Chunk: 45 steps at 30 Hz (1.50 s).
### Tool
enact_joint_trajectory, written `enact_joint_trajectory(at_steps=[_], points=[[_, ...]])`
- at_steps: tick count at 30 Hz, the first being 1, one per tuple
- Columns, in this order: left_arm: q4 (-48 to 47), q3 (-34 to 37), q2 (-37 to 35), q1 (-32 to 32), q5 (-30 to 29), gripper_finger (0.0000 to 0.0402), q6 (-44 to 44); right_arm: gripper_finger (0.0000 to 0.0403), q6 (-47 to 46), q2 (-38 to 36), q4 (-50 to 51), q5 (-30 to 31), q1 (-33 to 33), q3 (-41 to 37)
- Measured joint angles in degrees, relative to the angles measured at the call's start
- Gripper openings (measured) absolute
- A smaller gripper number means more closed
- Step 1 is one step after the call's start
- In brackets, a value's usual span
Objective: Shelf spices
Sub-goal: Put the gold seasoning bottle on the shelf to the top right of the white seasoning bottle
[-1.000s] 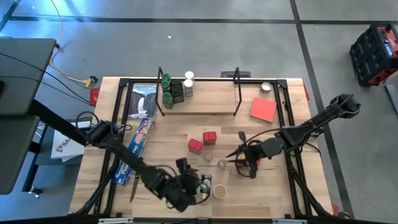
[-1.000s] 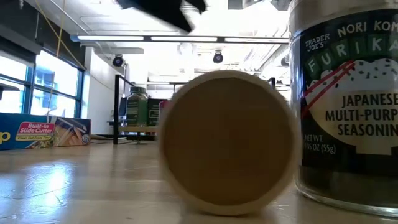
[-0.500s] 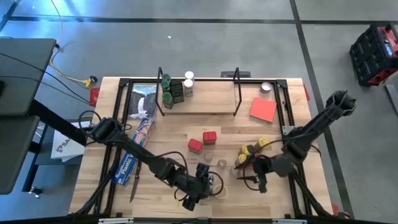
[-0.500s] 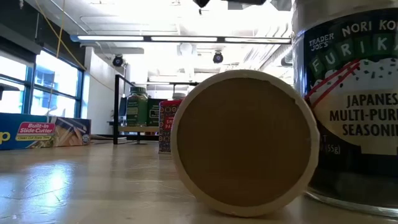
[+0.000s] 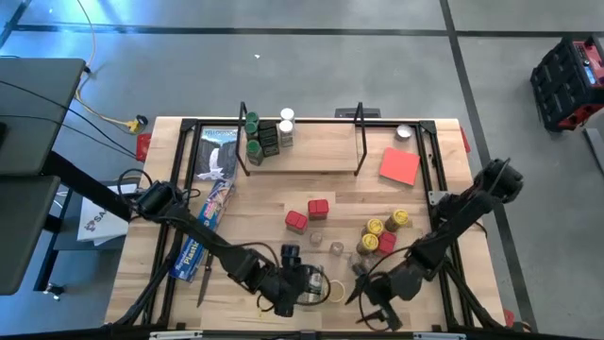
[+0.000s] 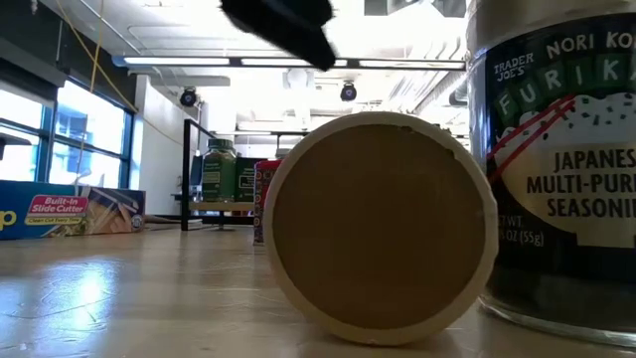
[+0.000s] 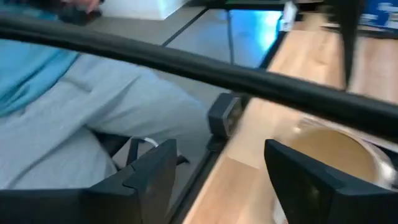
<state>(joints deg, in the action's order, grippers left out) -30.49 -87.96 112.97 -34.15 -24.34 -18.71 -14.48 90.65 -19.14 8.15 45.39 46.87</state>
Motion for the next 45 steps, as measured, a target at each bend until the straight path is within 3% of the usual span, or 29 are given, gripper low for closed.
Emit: enact_joint_trajectory(at_steps=[9, 16, 25, 32, 35, 38, 45], points=[[-6.7, 0.0, 0.0, -3.3, -6.9, 0.0239, -8.1, 0.0275, 13.1, 5.0, 20.8, -1.9, -0.6, 15.3], [-9.2, 0.0, -0.1, -5.1, -11.2, 0.0239, -13.9, 0.0299, 23.3, 6.2, 38.2, 5.7, -1.0, 26.0], [-15.5, 0.0, -0.1, -9.5, -19.4, 0.0239, -25.8, 0.0303, 14.5, 6.3, 41.2, 10.4, -1.4, 20.9], [-18.5, 0.0, -0.1, -13.0, -26.6, 0.0239, -32.2, 0.0303, -5.0, 5.7, 51.6, 13.3, 2.7, 20.8], [-19.4, 0.0, -0.1, -13.4, -29.1, 0.0239, -34.2, 0.0303, -16.7, 6.1, 47.1, 20.8, 5.5, 17.6], [-19.3, 0.0, -0.1, -13.7, -31.7, 0.0239, -35.4, 0.0303, -23.2, 6.1, 35.3, 26.4, 8.1, 11.3], [-19.0, 0.0, -0.1, -13.8, -32.7, 0.0239, -39.8, 0.0303, -26.7, 7.2, 5.3, 28.6, 8.0, -0.9]])
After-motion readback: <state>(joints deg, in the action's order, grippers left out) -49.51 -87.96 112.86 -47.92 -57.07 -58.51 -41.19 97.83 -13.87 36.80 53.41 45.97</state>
